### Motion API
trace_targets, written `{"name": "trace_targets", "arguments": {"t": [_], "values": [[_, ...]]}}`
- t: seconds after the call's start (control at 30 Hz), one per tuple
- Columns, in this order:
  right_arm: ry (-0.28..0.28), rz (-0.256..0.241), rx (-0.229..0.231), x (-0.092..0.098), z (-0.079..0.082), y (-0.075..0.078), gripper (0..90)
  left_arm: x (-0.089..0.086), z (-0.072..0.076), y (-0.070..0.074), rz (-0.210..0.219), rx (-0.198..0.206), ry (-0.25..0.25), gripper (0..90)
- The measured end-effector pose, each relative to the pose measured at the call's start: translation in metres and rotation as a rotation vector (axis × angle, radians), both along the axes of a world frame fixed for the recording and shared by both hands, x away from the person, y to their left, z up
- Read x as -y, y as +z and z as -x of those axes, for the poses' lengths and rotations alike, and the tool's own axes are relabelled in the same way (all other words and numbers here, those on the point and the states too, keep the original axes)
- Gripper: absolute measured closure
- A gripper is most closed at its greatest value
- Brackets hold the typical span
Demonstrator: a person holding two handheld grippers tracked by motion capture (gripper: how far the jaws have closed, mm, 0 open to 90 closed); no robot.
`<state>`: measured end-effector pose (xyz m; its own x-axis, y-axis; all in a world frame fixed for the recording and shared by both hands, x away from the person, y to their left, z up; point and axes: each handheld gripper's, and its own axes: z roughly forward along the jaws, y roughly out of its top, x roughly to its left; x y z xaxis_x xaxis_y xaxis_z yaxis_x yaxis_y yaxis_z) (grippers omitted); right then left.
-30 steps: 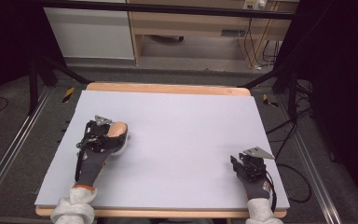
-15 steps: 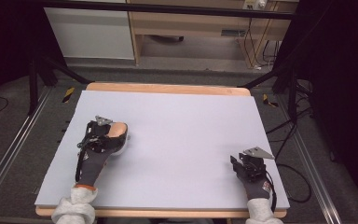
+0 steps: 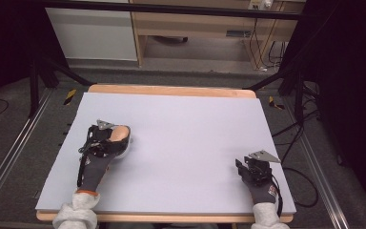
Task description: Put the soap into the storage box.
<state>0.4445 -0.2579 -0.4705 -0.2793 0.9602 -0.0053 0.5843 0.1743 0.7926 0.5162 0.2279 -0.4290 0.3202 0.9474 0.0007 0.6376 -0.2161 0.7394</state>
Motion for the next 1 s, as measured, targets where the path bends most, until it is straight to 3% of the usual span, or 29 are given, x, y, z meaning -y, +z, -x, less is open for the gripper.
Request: {"name": "trace_targets", "arguments": {"t": [0.63,1.0], "values": [[0.000,0.000,-0.001,-0.0001,0.0000,0.0000,59.0,-0.0008,0.0024,0.0016,0.002,-0.020,-0.014,29.4],[0.000,0.001,0.001,0.0001,0.0000,0.0001,59.0,0.0016,0.0076,0.0062,-0.004,0.010,-0.022,28.9]]}}
